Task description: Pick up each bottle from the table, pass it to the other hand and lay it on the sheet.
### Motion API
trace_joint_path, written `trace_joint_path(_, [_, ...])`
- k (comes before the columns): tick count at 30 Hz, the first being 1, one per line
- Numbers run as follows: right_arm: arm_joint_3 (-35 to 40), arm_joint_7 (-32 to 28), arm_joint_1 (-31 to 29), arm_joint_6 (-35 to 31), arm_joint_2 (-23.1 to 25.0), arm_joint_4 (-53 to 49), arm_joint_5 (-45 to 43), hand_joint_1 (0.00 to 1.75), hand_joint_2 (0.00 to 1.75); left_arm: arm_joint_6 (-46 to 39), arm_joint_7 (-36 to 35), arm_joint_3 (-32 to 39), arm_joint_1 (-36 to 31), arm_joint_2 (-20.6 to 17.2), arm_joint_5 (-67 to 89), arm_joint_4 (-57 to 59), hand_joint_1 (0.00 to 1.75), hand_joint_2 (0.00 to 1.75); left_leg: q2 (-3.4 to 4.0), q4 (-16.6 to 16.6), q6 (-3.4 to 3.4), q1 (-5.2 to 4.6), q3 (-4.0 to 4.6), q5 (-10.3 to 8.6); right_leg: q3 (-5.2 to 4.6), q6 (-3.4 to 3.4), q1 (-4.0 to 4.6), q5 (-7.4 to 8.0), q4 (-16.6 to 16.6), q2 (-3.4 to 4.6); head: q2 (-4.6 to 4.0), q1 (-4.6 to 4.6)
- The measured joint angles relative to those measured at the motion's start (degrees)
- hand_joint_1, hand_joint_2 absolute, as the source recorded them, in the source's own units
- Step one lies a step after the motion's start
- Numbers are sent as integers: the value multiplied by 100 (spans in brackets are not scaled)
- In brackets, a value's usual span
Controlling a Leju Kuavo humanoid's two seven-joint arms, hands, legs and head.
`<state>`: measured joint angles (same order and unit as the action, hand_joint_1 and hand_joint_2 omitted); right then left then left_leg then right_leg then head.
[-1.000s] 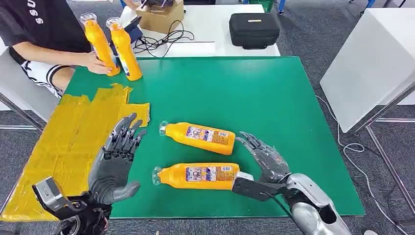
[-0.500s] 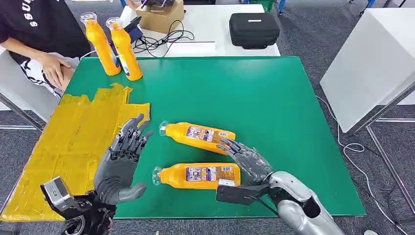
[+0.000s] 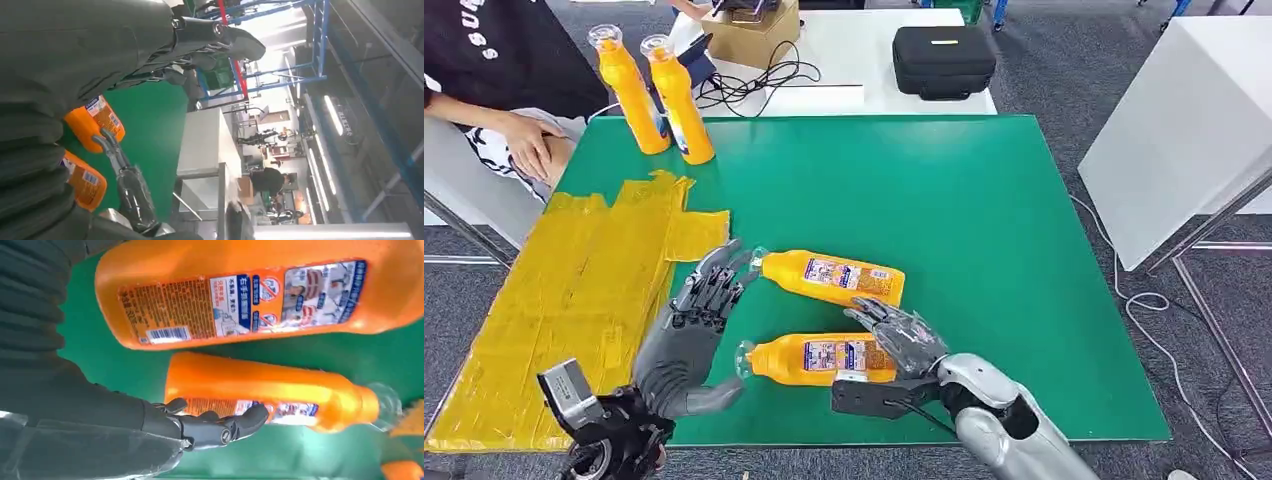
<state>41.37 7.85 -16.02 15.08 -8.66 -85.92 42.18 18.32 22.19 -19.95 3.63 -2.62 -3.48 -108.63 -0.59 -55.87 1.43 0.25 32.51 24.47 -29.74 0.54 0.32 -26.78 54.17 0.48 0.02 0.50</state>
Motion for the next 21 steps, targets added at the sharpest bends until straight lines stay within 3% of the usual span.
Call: trace_joint_path(21, [22,140,-177,-63,293,870,-52,0,175,-2,-205,-98,-140,-9,-13,101,0,175,1,0,0,0,0,-1,0,0,0,0,0,0,0,0])
